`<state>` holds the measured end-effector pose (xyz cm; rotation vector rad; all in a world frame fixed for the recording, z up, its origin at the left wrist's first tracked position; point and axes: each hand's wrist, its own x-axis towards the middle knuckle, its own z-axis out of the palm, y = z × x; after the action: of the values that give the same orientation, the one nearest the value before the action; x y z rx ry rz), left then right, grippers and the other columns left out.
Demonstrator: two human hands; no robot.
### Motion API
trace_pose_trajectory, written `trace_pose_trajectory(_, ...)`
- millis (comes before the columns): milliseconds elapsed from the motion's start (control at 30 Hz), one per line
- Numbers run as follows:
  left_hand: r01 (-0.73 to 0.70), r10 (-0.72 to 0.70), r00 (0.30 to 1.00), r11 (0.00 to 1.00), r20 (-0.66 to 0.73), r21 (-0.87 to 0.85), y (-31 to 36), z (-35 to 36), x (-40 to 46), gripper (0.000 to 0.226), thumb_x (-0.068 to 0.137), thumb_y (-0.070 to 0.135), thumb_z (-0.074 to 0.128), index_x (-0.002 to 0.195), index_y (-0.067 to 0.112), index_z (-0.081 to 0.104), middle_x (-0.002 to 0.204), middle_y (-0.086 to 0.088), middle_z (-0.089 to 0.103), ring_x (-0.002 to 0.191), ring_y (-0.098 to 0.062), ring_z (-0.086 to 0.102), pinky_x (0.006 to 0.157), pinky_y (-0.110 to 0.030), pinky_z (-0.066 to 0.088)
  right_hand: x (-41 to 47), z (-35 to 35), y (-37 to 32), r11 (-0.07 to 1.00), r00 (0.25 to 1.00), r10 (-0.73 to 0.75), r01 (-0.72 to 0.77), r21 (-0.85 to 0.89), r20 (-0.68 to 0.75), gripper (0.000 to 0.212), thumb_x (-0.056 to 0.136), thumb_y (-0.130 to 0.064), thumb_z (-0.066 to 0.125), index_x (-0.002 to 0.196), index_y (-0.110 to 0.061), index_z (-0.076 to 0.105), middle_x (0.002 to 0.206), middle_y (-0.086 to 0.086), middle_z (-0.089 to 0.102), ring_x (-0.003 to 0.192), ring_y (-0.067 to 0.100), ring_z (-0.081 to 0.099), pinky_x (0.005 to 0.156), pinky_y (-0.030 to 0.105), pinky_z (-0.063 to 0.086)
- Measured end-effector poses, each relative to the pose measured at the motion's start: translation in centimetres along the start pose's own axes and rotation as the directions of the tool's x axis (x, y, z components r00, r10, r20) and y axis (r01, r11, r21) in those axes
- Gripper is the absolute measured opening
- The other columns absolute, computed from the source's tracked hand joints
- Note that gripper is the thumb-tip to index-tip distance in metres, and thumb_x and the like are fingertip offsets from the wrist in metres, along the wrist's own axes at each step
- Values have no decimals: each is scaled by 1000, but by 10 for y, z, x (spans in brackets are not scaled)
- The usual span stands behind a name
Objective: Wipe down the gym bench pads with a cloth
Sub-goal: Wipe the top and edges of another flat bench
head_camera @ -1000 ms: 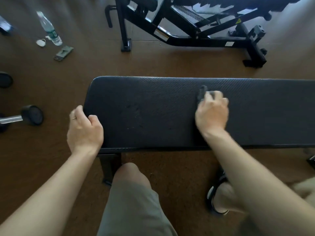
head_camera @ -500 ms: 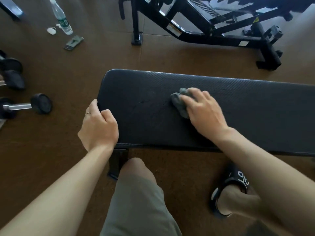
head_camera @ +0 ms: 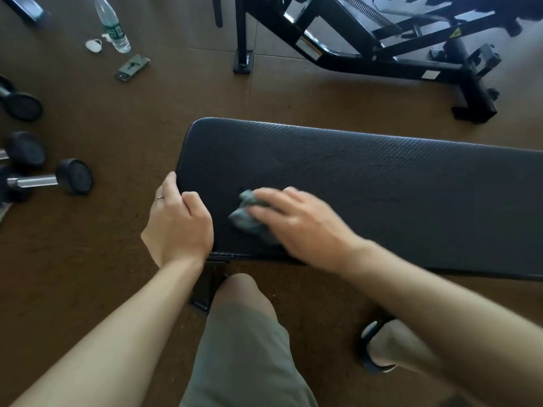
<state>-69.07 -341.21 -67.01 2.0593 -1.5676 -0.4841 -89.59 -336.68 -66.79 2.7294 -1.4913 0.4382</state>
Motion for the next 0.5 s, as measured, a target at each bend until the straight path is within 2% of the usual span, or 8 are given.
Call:
trace_pose_trajectory(33, -15, 15, 1000, 1000, -3, 0, 0, 0, 0, 52, 105, 28, 27, 155, 18, 38, 157, -7, 45, 136, -29, 50, 92, -43, 43, -2, -2, 27, 997, 998, 59, -61, -44, -34, 39, 96, -16, 50, 133, -16, 62, 143, 9, 55, 100, 33, 59, 89, 45, 51)
trace_pose_trajectory(100, -27, 27, 1000, 1000, -12, 16, 0, 2, 1, 57, 102, 33, 24, 155, 17, 38, 156, -8, 47, 136, -28, 51, 85, -38, 39, -5, -8, 81, 943, 943, 295, -314, -114, -157, 40, 95, -14, 45, 131, -15, 64, 137, 12, 59, 100, 40, 59, 91, 48, 51)
trace_pose_trajectory(167, -24, 25, 999, 999, -19, 40, 1, 4, 0, 59, 100, 35, 23, 154, 17, 39, 155, -8, 48, 135, -28, 52, 82, -35, 36, 0, -10, 118, 758, 749, 620, -649, -68, -234, 37, 97, -10, 44, 128, -8, 64, 133, 17, 57, 104, 45, 55, 92, 50, 49)
trace_pose_trajectory(200, -29, 30, 999, 998, -22, 47, 0, 4, -1, 58, 101, 35, 24, 154, 16, 40, 155, -9, 49, 134, -29, 53, 81, -34, 36, 9, -9, 123, 649, 634, 732, -760, -24, -249, 35, 99, -10, 43, 126, -4, 64, 132, 19, 56, 107, 46, 53, 93, 49, 47)
trace_pose_trajectory(233, -40, 41, 999, 998, -25, 50, -1, 5, 0, 57, 101, 34, 26, 154, 16, 40, 154, -9, 49, 133, -29, 54, 81, -33, 36, 25, -4, 119, 588, 567, 782, -809, 5, -259, 33, 98, -9, 42, 123, -1, 64, 131, 20, 56, 107, 46, 52, 93, 48, 44)
trace_pose_trajectory(300, -44, 45, 999, 998, -22, 55, -2, 5, 1, 57, 101, 35, 28, 153, 16, 40, 153, -9, 50, 132, -28, 55, 81, -32, 38, 64, 11, 88, 635, 602, 749, -771, 41, -277, 33, 94, -8, 45, 118, -2, 67, 129, 18, 60, 104, 44, 56, 92, 44, 43)
trace_pose_trajectory(400, -23, 23, 1000, 998, -4, 65, -2, 4, 1, 53, 103, 31, 33, 155, 17, 38, 154, -7, 49, 133, -27, 53, 85, -38, 44, 124, 37, 28, 808, 777, 584, -583, 83, -233, 34, 88, -8, 53, 118, -11, 70, 129, 9, 64, 99, 36, 59, 87, 40, 48)
trace_pose_trajectory(500, -9, 9, 1000, 998, -7, 67, -1, 3, 3, 52, 103, 29, 34, 154, 21, 38, 151, -5, 51, 128, -27, 55, 90, -45, 48, 172, 52, -19, 922, 913, 387, -379, 84, -131, 34, 89, -11, 58, 121, -14, 69, 134, 5, 61, 98, 31, 56, 88, 41, 49)
